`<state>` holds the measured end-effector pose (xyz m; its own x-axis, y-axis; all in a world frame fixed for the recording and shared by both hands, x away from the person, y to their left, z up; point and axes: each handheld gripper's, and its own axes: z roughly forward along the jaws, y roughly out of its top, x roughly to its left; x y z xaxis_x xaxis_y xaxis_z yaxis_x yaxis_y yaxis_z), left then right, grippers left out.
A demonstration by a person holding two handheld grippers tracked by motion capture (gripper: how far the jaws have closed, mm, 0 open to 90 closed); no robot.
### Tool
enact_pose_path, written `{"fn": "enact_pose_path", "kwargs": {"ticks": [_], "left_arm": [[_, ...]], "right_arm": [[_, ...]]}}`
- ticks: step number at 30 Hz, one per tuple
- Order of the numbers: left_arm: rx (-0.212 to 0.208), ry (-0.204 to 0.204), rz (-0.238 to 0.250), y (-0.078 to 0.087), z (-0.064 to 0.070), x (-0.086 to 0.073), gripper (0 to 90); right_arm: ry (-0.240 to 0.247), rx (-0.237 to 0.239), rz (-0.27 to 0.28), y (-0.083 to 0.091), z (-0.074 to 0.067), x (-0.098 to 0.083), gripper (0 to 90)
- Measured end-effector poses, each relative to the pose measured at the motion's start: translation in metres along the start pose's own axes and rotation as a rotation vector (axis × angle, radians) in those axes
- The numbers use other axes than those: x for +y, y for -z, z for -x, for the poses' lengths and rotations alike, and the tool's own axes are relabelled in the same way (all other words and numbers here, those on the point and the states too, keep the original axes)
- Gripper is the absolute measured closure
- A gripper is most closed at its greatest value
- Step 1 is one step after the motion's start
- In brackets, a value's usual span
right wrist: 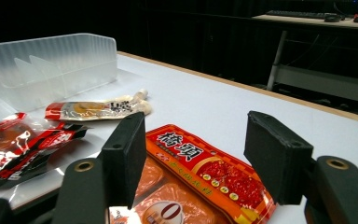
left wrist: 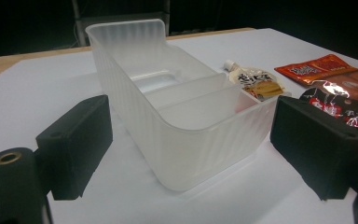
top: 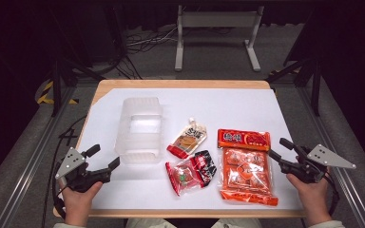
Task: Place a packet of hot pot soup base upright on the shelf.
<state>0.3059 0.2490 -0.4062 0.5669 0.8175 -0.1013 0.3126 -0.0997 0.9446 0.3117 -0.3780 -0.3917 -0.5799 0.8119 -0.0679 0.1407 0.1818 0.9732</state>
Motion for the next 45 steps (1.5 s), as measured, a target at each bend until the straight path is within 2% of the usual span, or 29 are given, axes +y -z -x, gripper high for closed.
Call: {"fn": "enact_pose_path", "kwargs": {"ticks": [1,2,12,20,23,26,28,31,39,41,42,45], "left_arm": [[0.0,0.0,0.0,0.0,0.0,0.0,13.8],[0.001,0.001,0.0,0.0,0.0,0.0,13.8],[0.002,0.008,0.005,-0.002,-0.001,0.001,13.8],[-0.001,0.005,-0.003,-0.004,-0.001,0.001,13.5],[-0.003,0.012,-0.001,-0.005,-0.001,0.0,13.5],[-0.002,0.008,-0.007,-0.005,0.0,0.0,13.4],[0.0,0.006,-0.008,-0.005,0.0,0.0,13.5],[0.001,0.005,-0.008,-0.005,0.0,0.0,13.4],[-0.005,0.003,-0.016,-0.007,0.0,-0.001,13.4],[-0.012,0.003,-0.023,-0.008,0.0,-0.002,13.4],[-0.014,0.002,-0.028,-0.008,0.0,-0.002,13.4],[-0.013,0.003,-0.028,-0.008,0.0,-0.002,13.4]], "right_arm": [[0.0,0.0,0.0,0.0,0.0,0.0,39.8],[0.004,0.014,-0.01,-0.01,0.004,0.004,40.1],[-0.011,0.014,-0.032,-0.02,0.013,0.013,37.5],[-0.069,0.029,-0.042,-0.028,0.028,0.022,36.2],[-0.081,0.017,-0.033,-0.03,0.032,0.023,36.1],[-0.063,0.002,-0.051,-0.035,0.036,0.022,35.7],[-0.069,0.005,-0.064,-0.038,0.039,0.021,35.2],[-0.119,0.066,-0.084,-0.044,0.042,0.02,34.7],[-0.117,0.045,-0.1,-0.057,0.046,0.024,34.9],[-0.136,0.046,-0.117,-0.062,0.049,0.022,35.3],[-0.154,0.065,-0.126,-0.065,0.051,0.02,35.0],[-0.176,0.063,-0.159,-0.07,0.054,0.015,34.9]]}}
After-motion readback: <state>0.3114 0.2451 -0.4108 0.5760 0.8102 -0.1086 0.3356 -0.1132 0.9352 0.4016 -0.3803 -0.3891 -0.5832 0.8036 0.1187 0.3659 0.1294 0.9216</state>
